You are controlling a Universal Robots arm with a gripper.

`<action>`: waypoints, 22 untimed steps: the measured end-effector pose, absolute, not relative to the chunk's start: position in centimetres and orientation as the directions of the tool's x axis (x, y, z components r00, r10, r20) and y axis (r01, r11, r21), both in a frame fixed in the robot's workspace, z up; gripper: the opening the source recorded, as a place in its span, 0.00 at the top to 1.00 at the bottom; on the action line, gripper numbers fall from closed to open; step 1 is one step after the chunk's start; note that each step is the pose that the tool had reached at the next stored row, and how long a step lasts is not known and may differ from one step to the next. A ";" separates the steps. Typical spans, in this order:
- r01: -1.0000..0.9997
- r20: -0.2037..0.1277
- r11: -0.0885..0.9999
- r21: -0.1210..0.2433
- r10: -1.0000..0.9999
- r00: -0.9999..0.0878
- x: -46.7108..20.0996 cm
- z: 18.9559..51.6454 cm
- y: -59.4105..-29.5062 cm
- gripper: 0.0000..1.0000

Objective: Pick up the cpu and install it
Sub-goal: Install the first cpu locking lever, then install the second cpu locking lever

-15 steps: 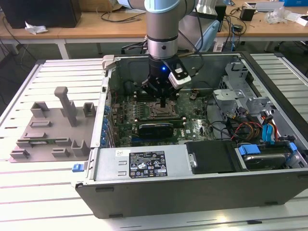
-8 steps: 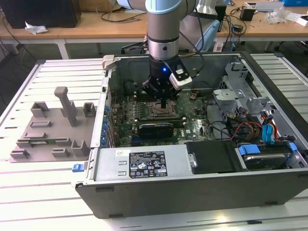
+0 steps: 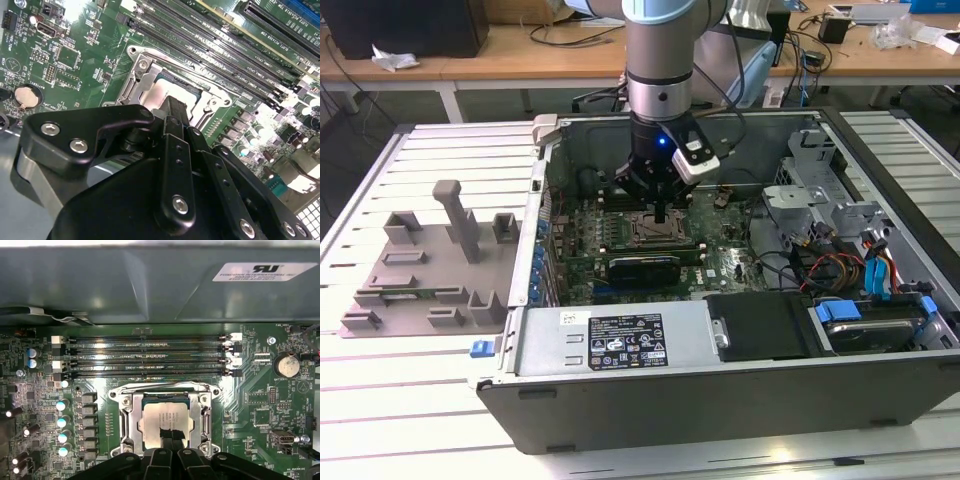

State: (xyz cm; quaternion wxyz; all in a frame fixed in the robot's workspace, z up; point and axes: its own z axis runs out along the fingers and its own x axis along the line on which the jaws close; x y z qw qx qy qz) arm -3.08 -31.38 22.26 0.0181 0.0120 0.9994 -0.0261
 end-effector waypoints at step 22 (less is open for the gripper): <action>0.025 -0.037 0.998 -0.052 0.023 -0.999 -3.1 24.4 -34.5 0.89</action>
